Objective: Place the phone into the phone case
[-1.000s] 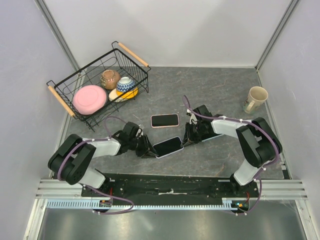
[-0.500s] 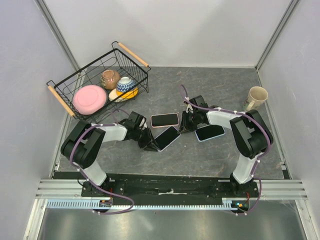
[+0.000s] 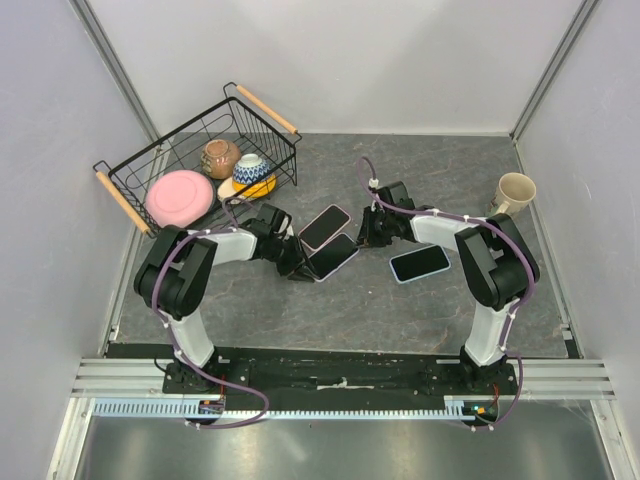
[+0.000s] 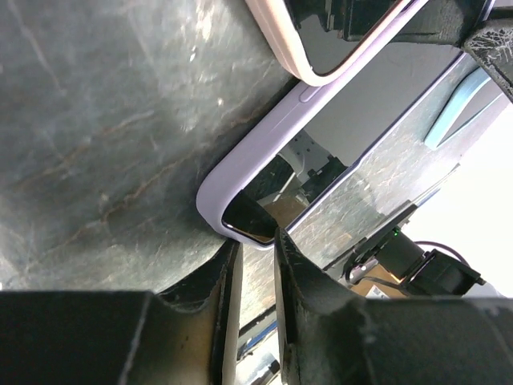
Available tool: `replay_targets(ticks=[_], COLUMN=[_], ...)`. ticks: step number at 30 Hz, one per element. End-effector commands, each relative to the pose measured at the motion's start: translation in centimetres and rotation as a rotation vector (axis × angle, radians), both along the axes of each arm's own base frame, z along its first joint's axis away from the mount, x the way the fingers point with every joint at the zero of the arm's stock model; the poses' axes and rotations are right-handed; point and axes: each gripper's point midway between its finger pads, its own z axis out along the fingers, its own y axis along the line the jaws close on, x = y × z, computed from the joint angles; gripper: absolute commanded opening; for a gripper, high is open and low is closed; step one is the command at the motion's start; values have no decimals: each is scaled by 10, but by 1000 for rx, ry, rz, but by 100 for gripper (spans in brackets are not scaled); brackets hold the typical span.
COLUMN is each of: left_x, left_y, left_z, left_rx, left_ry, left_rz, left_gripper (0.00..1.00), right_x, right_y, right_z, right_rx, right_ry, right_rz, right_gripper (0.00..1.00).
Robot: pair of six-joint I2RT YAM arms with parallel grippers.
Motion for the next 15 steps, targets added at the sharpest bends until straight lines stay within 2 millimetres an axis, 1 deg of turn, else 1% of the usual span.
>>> replay_targets(ticks=[1, 5, 6, 8, 9, 10, 12, 13, 15], left_x=[88, 91, 91, 91, 89, 89, 86, 85, 80], left_y=[-6, -11, -10, -9, -6, -6, -1, -1, 5], left_z=[2, 4, 3, 9, 8, 13, 16, 24, 25], left_rx=[66, 43, 46, 48, 59, 58, 70, 67, 82], left_ry=[-332, -335, -338, -355, -359, -372, -380, -398, -400], left_rz=[52, 43, 42, 46, 48, 49, 54, 55, 60], left_gripper=[29, 34, 38, 41, 44, 45, 48, 49, 51], right_x=[-48, -47, -46, -45, -44, -44, -43, -42, -42], right_y=[20, 17, 17, 15, 14, 12, 11, 10, 8], right_z=[-15, -7, -5, 0, 3, 6, 10, 15, 20], right_rx=[32, 26, 25, 27, 28, 29, 30, 36, 39], right_ry=[156, 135, 127, 113, 106, 99, 90, 77, 70], right_rz=[108, 103, 104, 99, 99, 95, 93, 90, 86], right_gripper=[18, 23, 24, 28, 33, 39, 45, 50, 55])
